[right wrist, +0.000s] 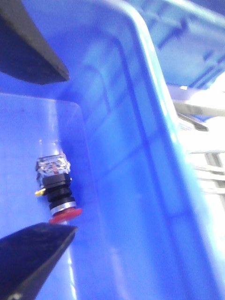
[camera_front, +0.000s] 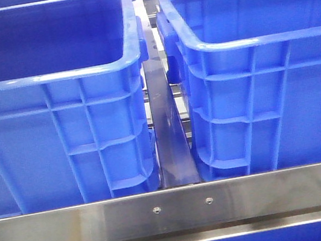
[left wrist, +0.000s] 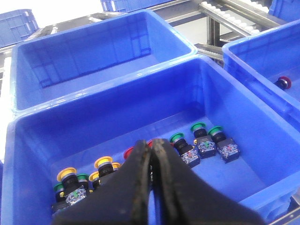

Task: Pick red and yellow buttons and place in box
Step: 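Raise the right gripper out of the bin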

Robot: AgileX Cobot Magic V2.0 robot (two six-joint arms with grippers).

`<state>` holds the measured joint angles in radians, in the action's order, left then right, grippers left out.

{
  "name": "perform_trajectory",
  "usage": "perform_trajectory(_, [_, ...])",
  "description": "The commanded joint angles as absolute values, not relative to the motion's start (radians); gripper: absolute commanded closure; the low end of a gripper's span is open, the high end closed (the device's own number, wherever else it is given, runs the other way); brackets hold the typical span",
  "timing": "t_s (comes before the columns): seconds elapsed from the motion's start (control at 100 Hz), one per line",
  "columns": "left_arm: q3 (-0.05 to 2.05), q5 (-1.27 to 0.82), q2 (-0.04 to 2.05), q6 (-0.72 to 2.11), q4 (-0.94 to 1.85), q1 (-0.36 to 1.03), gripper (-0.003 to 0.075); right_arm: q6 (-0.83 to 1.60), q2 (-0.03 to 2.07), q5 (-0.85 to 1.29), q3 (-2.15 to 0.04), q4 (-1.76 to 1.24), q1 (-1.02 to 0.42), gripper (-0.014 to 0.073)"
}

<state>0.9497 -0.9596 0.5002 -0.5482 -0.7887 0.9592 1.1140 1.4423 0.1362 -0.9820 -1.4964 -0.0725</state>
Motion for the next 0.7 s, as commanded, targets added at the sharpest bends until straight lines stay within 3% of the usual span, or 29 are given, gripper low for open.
perform_trajectory(0.0, [0.969, -0.898, 0.509, -0.548, -0.831, 0.967, 0.0739, 1.197, 1.325, 0.069, -0.962, -1.508, -0.112, -0.0030])
perform_trajectory(0.24, [0.969, -0.898, 0.509, -0.548, -0.831, 0.967, 0.0739, 1.291, 1.107, -0.063, -0.820, -1.508, -0.176, -0.0030])
perform_trajectory(0.69, [0.969, -0.898, 0.509, -0.548, -0.827, 0.967, 0.0739, 1.330, 0.685, -0.065, -0.551, -1.508, -0.176, -0.0030])
